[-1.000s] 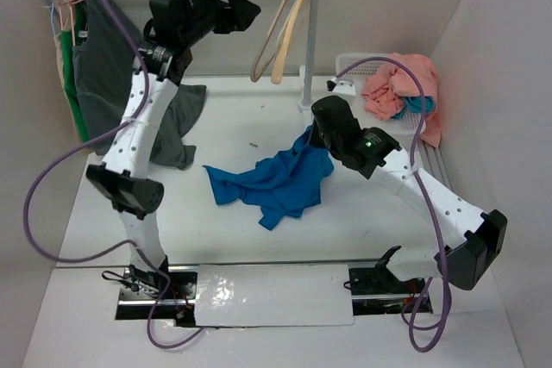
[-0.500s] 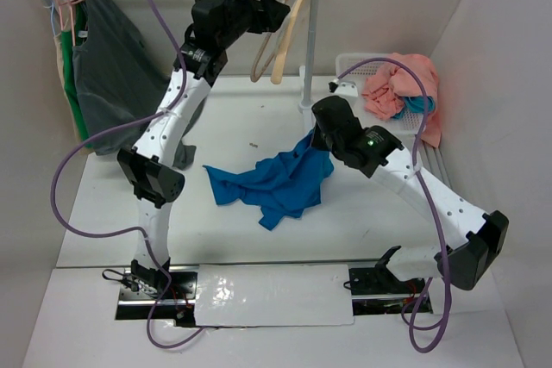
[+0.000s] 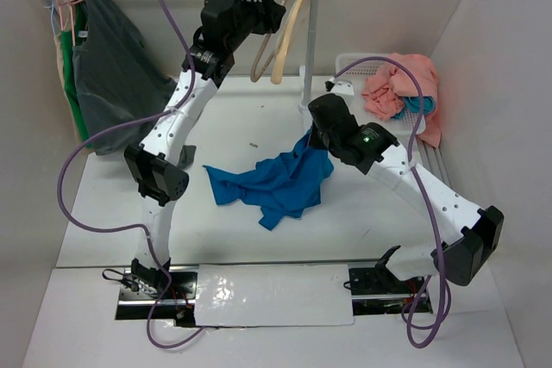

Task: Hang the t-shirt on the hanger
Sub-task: Grab a hanger with the left arm

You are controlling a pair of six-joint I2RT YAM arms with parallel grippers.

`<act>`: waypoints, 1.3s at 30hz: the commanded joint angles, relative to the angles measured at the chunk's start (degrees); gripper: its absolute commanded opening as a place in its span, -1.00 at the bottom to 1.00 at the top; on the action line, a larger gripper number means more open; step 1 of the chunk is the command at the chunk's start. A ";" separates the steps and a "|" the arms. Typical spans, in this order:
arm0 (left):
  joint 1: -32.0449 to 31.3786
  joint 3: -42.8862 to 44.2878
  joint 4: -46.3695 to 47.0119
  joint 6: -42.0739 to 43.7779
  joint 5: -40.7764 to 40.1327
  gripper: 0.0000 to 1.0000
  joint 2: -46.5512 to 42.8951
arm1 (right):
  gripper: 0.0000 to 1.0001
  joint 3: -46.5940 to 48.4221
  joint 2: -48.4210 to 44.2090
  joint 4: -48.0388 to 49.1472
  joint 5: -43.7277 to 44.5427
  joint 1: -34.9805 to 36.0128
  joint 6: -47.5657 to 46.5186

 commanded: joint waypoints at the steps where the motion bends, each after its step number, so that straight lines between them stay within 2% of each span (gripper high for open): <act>1: -0.32 2.09 3.81 2.61 -1.52 0.30 0.87 | -1.00 2.91 0.42 -0.12 0.48 -0.26 -0.23; 5: -0.84 2.09 3.81 3.23 -2.75 0.28 1.49 | -1.00 2.91 0.42 -0.12 0.48 -0.26 -0.23; 13: -0.84 2.09 3.81 4.37 -3.98 0.01 2.02 | -1.00 2.91 1.47 -0.12 -1.27 -1.40 -0.76; 14: -0.84 2.09 3.81 4.89 -3.98 -0.13 2.02 | -1.00 2.91 1.47 0.40 -1.28 -1.92 -0.76; 20: -0.84 2.09 3.28 5.51 -4.50 -0.45 0.97 | -1.00 2.38 1.47 0.41 -2.33 -2.46 -0.76; 22: -0.84 2.09 3.28 5.51 -4.50 -0.66 0.97 | -1.00 2.38 1.47 0.93 -2.33 -2.46 -0.76; 30: -0.84 0.25 4.95 4.99 -2.04 -1.00 -3.24 | -1.00 2.38 1.47 0.93 -2.33 -2.46 -0.76; 34: -1.37 -1.15 4.95 6.91 -3.18 -1.00 -5.97 | -1.00 2.38 0.94 0.93 -2.86 -2.46 -0.76; 39: -2.43 -5.03 3.81 11.04 -8.45 -1.00 -10.63 | -1.00 1.77 0.42 1.46 -4.00 -2.46 -0.76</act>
